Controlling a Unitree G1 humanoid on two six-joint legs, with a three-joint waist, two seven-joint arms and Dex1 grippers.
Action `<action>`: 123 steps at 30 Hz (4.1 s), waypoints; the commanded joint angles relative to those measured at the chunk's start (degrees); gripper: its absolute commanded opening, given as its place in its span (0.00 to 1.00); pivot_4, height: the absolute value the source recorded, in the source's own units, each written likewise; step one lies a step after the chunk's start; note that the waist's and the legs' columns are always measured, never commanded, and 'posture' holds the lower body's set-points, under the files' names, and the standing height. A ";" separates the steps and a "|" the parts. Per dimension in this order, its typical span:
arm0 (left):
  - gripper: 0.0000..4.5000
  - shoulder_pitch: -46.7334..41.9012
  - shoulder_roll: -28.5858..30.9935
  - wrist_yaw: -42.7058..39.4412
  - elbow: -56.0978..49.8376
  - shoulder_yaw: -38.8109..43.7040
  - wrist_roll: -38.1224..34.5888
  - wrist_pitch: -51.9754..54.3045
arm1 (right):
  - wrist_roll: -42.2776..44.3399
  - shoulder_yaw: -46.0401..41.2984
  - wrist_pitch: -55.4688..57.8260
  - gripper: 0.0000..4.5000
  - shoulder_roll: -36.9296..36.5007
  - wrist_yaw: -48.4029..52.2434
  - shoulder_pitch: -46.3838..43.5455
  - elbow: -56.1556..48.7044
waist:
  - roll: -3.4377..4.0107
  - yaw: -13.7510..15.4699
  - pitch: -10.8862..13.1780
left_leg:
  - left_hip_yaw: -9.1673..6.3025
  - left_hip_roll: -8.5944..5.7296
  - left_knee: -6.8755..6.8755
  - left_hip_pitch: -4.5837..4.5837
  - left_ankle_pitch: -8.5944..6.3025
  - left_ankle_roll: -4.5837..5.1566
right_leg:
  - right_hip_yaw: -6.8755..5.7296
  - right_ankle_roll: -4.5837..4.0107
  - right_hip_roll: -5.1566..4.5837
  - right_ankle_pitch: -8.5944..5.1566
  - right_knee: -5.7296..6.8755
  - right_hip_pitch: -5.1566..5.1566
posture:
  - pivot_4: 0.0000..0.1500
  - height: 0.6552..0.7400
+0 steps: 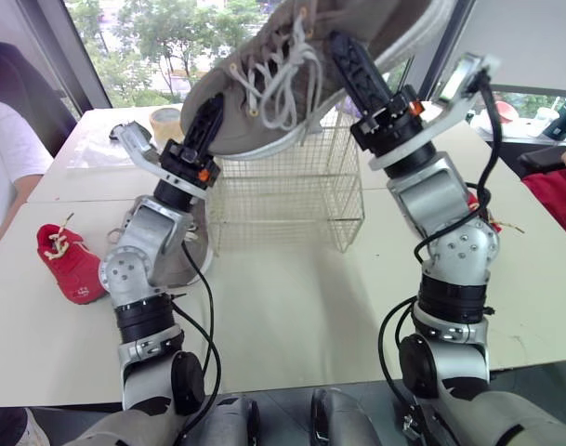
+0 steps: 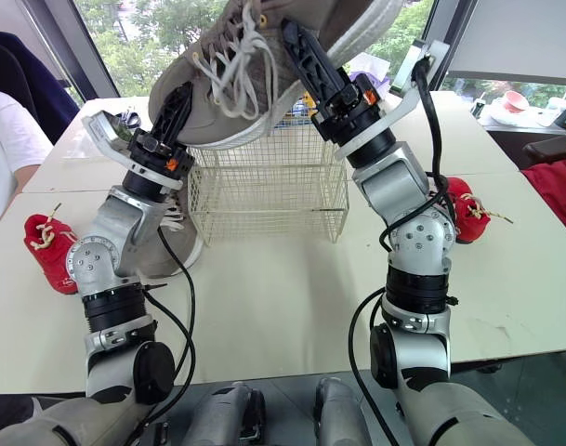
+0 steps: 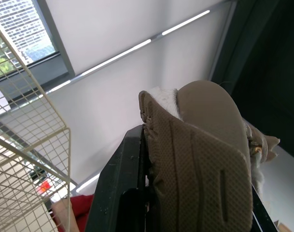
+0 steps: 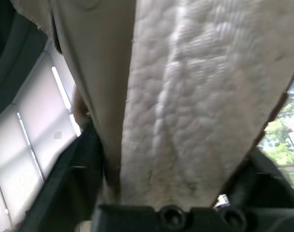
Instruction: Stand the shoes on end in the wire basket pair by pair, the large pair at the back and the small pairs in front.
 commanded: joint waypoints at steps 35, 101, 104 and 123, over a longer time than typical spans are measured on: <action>0.77 15.03 51.32 -19.10 -23.75 -1.26 19.75 10.65 | -55.96 11.01 -48.40 0.38 -21.99 59.15 -49.47 84.96 | 0.23 -0.56 0.19 | 0.48 0.13 -0.78 -0.18 0.33 -0.60 | 0.43 -0.04 0.15 -0.02 -0.10 -0.83 | 1.00 1.00; 0.79 -30.01 49.84 -25.14 38.70 -36.29 58.93 16.19 | -26.12 14.13 18.17 0.99 -35.83 71.62 -10.09 4.17 | 0.02 0.14 0.06 | 0.48 -0.11 -0.71 0.06 0.43 -0.77 | 0.45 0.04 0.23 -0.05 0.08 -0.48 | 1.00 1.00; 0.79 -38.27 44.87 -29.79 53.10 -40.88 66.90 8.83 | -23.17 13.66 22.72 0.99 -36.73 65.27 -2.10 -8.99 | -0.03 0.96 0.04 | 0.49 -0.11 -0.61 0.01 0.45 -0.78 | 0.43 0.04 0.26 -0.04 0.09 -0.50 | 1.00 1.00; 0.36 -39.00 27.29 -25.36 79.26 -34.50 84.62 -10.83 | -14.03 7.63 30.70 1.00 -42.58 43.35 9.73 -25.65 | -0.35 1.36 0.06 | 0.32 0.10 0.11 -0.32 -0.10 0.14 | 0.48 0.04 0.13 -0.03 0.11 -0.63 | 1.00 1.00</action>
